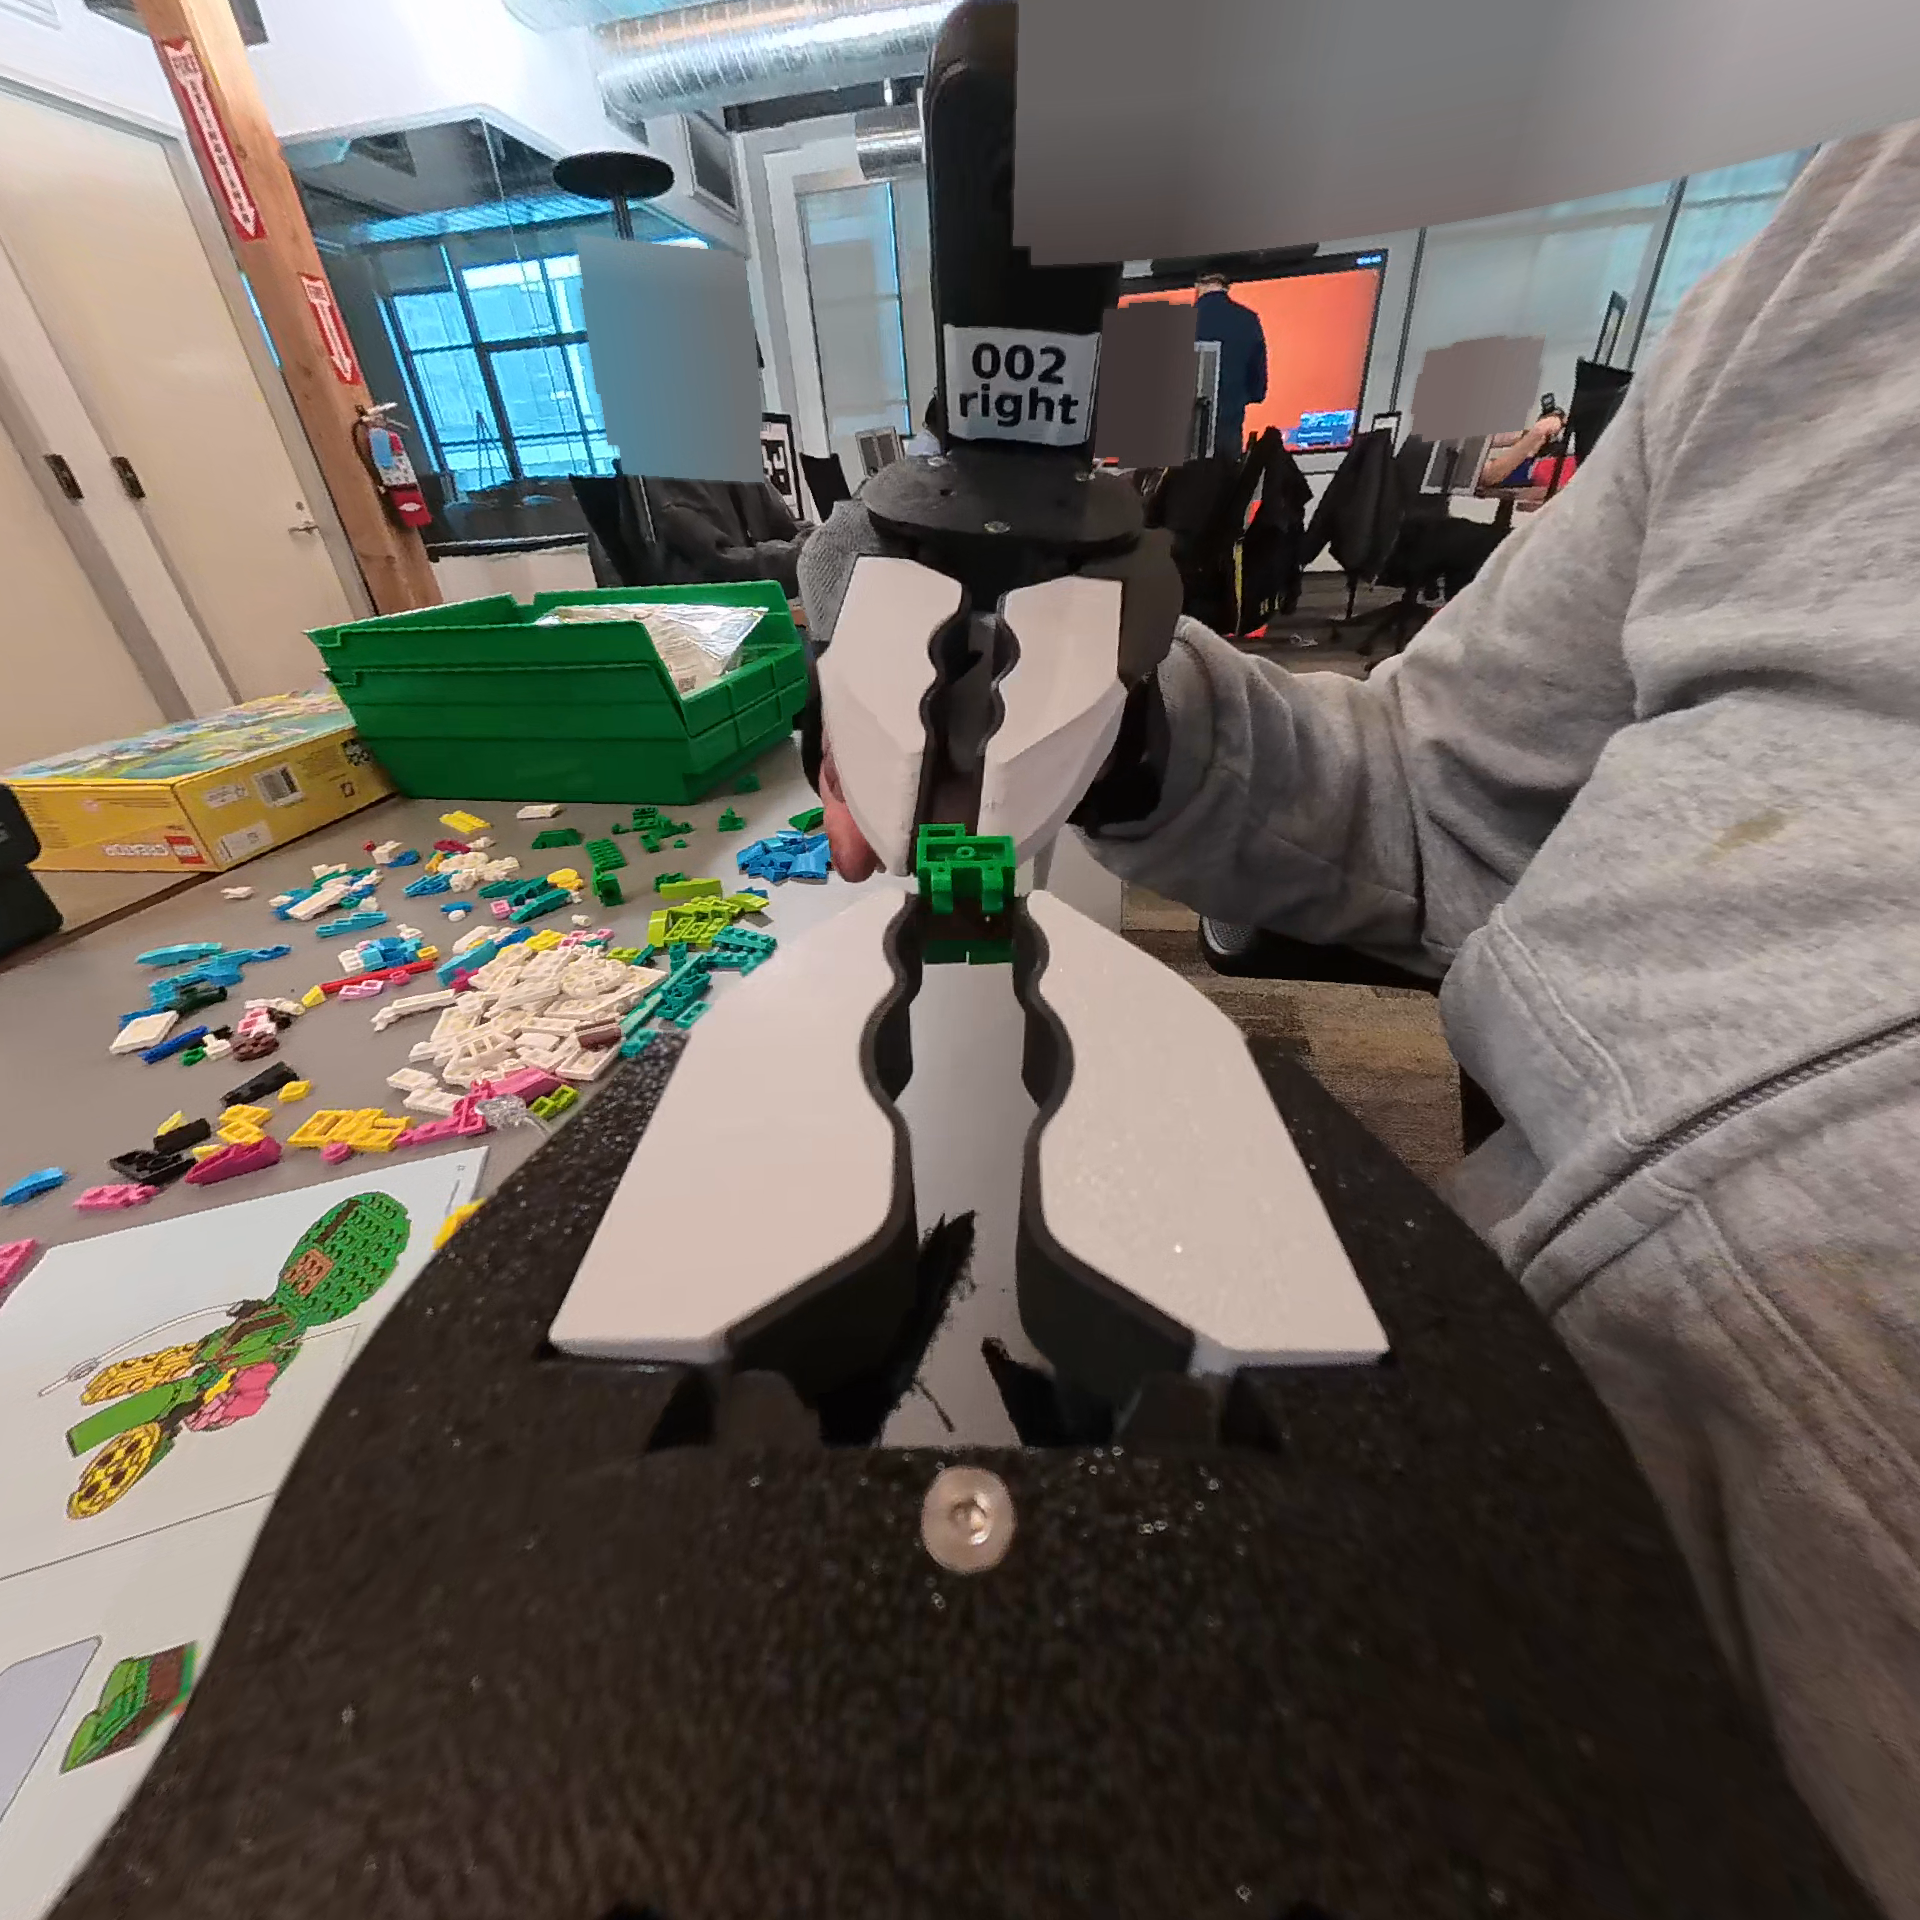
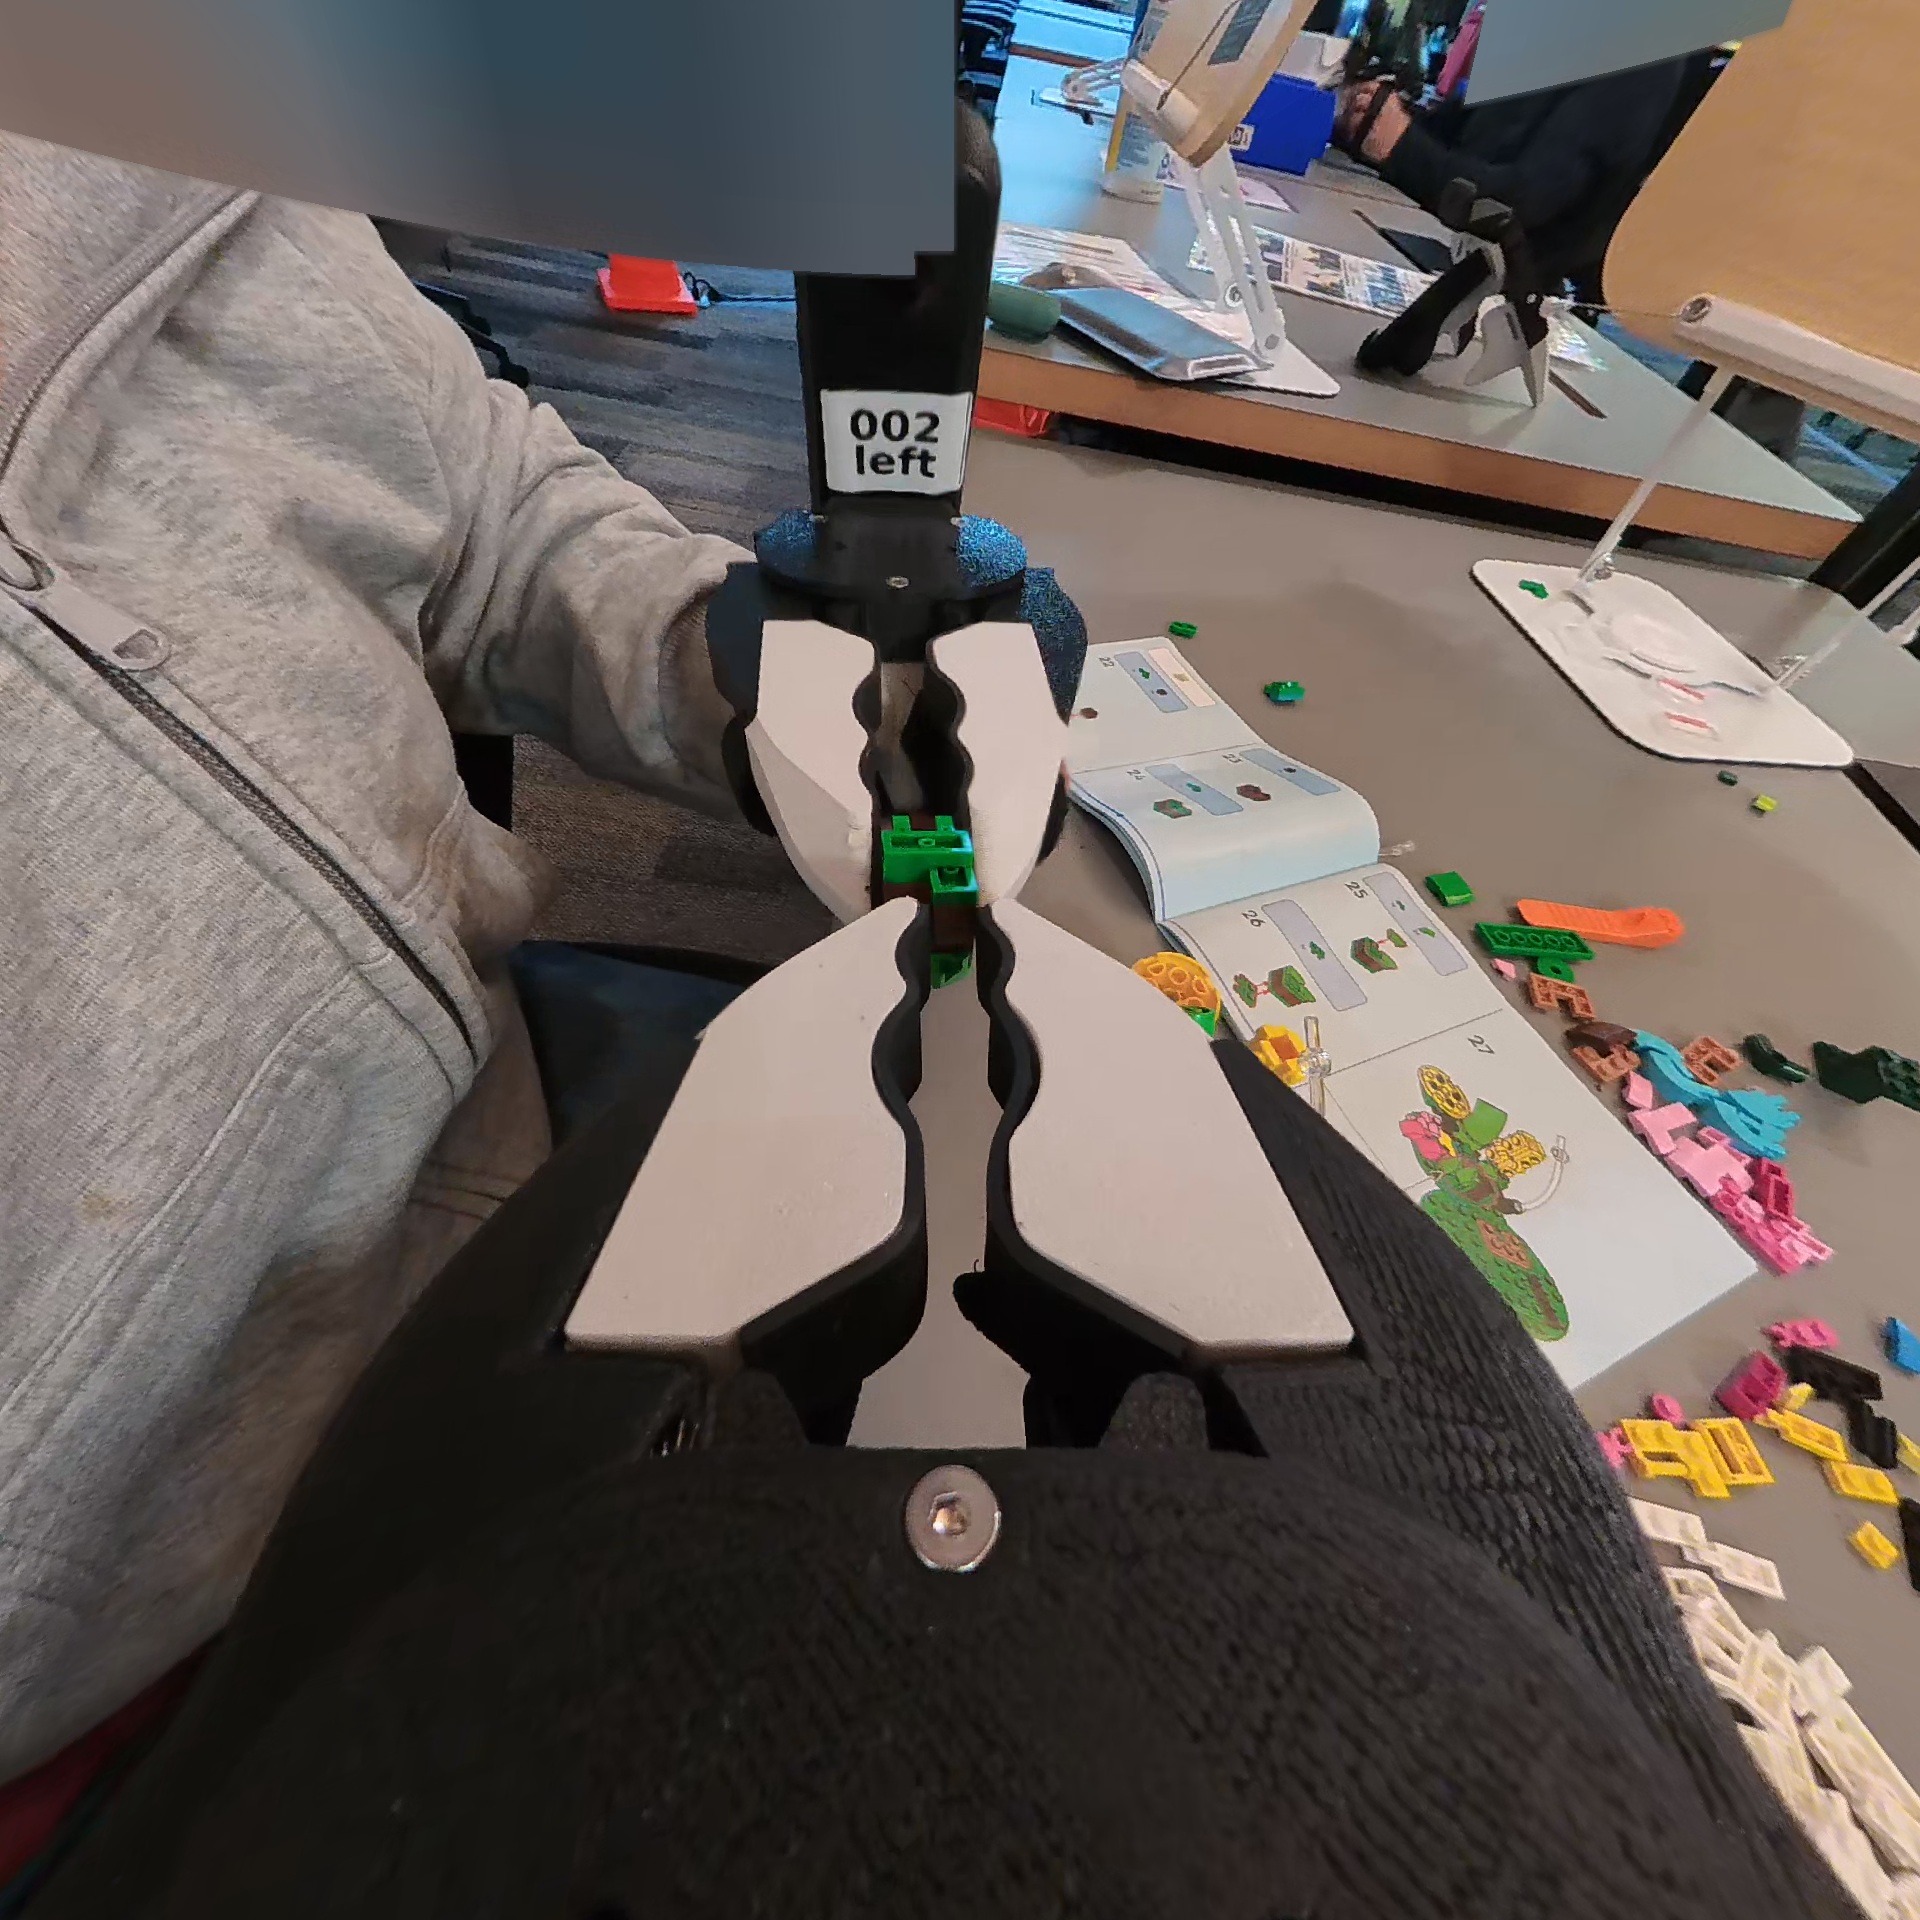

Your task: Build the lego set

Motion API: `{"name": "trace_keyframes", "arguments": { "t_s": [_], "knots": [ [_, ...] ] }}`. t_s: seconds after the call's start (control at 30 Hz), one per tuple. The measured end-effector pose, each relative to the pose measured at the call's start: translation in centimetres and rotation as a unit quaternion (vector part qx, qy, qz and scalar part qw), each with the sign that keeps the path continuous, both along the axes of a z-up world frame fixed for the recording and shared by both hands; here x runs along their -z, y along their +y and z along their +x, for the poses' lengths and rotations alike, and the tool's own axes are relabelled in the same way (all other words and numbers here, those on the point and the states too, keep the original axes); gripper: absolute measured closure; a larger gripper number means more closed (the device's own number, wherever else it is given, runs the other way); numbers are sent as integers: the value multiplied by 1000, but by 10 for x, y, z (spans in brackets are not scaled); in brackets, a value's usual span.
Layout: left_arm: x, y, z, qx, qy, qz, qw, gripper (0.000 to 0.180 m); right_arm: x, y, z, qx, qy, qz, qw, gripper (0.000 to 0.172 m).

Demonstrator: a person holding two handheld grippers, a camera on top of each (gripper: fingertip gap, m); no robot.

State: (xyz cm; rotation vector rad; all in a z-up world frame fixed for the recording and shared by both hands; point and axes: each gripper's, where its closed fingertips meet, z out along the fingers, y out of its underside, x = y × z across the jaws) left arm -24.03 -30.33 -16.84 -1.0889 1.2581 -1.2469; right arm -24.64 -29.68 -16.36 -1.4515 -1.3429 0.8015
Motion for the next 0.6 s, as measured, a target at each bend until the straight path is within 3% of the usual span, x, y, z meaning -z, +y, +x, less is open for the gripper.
{"name": "trace_keyframes", "arguments": {
  "t_s": [0.37,0.47,0.6],
  "knots": [
    [1,-3,2,23,9,-34,999,163,4,-3,-1,-12,2,-25,1000,166],
    [8,15,-3,-28,50,-28,998,136,12,14,8,41,-23,-34,998,166],
    [31,60,-25,-142,125,-53,981,119,42,44,32,144,-99,-73,982,166]
  ]
}}
